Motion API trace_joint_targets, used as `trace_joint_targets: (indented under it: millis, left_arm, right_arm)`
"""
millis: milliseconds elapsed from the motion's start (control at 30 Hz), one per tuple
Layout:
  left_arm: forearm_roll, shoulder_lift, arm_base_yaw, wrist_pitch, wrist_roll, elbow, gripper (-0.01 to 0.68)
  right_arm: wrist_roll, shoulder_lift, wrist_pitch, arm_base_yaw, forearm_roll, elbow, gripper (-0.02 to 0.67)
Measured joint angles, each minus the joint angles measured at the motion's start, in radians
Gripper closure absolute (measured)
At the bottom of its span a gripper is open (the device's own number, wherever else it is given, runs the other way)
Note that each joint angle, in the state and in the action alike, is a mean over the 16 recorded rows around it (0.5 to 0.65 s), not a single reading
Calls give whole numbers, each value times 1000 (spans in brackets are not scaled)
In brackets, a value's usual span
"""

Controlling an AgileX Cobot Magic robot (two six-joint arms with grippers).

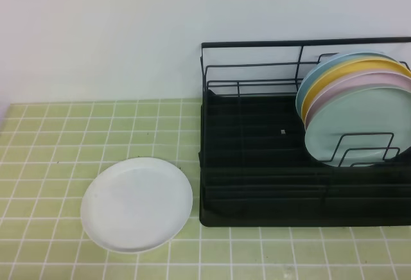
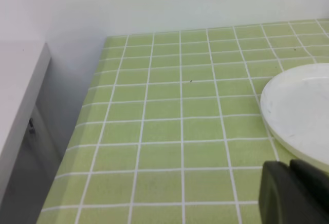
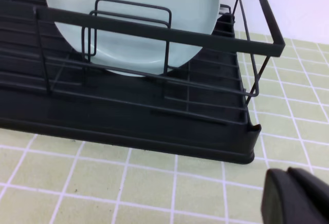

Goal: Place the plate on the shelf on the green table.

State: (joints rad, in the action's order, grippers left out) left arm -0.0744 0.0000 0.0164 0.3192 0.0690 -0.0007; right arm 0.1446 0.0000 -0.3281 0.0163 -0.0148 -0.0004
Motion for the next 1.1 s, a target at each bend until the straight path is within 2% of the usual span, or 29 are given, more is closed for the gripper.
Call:
trace_joint_targets:
  millis: [1100]
  left_arm:
    - [0, 0, 0, 0, 0, 0, 676]
  right_arm:
    - [0, 0, 2, 0, 0, 0, 652]
